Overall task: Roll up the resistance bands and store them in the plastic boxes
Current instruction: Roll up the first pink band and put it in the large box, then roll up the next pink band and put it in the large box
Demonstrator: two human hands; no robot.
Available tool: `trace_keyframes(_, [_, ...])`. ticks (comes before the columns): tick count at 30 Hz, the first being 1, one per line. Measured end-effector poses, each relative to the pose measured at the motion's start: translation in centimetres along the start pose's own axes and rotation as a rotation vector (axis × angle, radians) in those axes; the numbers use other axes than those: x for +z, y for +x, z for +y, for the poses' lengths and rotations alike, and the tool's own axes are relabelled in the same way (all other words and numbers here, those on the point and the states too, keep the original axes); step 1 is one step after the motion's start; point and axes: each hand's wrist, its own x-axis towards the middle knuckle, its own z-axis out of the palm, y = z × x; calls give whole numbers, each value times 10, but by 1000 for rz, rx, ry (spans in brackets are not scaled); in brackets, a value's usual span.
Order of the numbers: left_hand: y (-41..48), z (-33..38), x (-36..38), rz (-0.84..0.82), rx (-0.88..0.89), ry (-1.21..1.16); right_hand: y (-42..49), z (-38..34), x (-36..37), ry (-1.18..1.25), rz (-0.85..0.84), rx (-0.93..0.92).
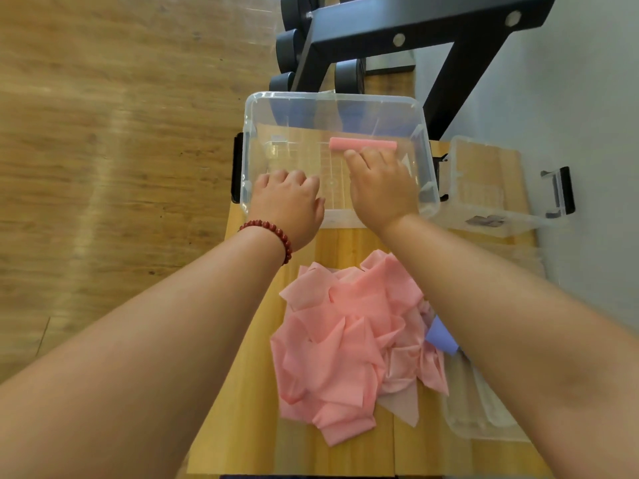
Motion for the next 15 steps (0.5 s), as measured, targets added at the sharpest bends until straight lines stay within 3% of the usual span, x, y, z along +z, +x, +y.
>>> trace_keyframes(15, [-56, -6, 17, -5, 94, 31, -98, -50, 0, -59, 116, 39])
